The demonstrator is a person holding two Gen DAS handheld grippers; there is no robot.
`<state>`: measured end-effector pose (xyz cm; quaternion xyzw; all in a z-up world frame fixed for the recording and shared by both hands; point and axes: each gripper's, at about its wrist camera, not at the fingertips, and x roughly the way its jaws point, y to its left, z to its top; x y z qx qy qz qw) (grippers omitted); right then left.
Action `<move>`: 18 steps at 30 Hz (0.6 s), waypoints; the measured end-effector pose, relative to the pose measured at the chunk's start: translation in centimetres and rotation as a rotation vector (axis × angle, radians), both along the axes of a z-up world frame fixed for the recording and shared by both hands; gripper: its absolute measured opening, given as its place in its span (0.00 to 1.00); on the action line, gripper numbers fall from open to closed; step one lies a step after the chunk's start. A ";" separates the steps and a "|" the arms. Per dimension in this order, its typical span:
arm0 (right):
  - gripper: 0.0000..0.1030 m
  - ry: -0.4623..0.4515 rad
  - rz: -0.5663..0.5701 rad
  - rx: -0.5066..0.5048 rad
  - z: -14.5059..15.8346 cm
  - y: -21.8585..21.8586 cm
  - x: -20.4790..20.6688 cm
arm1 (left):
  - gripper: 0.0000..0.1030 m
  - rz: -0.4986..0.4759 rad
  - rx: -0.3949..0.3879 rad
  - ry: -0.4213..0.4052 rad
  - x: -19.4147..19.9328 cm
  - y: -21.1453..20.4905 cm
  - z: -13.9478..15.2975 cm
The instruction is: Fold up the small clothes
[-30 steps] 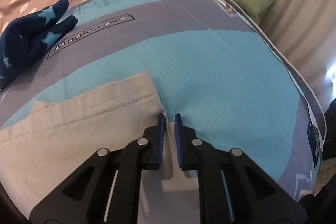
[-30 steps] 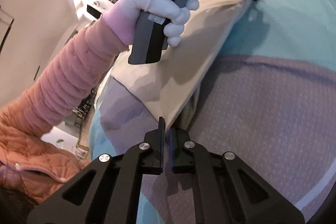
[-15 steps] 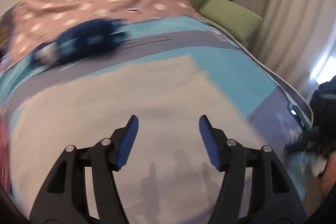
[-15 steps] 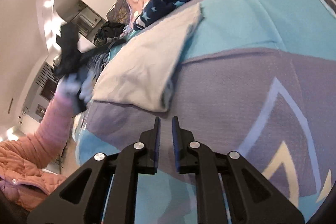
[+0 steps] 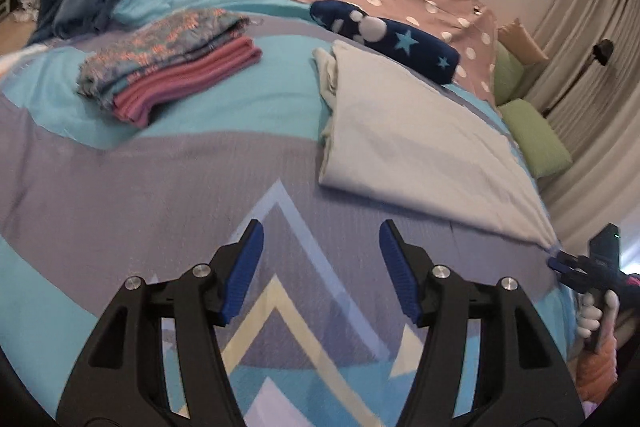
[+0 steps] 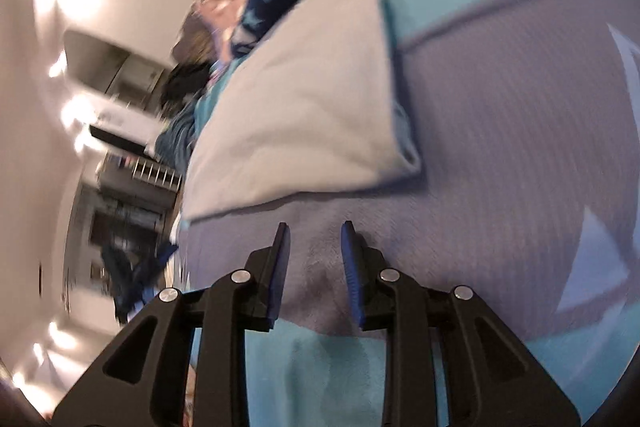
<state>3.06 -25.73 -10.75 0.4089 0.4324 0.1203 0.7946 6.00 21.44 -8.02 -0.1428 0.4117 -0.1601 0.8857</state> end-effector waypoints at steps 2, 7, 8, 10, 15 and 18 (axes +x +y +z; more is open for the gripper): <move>0.27 -0.001 -0.013 -0.037 0.9 1.0 0.2 | 0.60 -0.023 0.006 -0.015 0.6 0.1 0.0; 0.28 -0.047 0.094 -0.180 4.8 6.5 3.2 | 0.48 -0.083 -0.051 -0.061 2.3 0.1 -0.2; 0.29 -0.053 0.118 -0.206 5.2 7.5 3.8 | 0.31 -0.120 -0.064 -0.072 3.0 -0.1 -0.3; 0.29 -0.062 0.166 -0.256 6.3 9.9 5.4 | 0.24 -0.158 -0.076 -0.061 4.2 -0.6 -0.5; 0.31 -0.066 0.272 -0.376 8.7 15.6 10.5 | 0.34 -0.195 -0.182 -0.029 6.6 -0.3 -1.4; 0.31 -0.063 0.322 -0.436 9.1 18.1 12.8 | 0.43 -0.239 -0.246 -0.025 7.0 -0.6 -1.9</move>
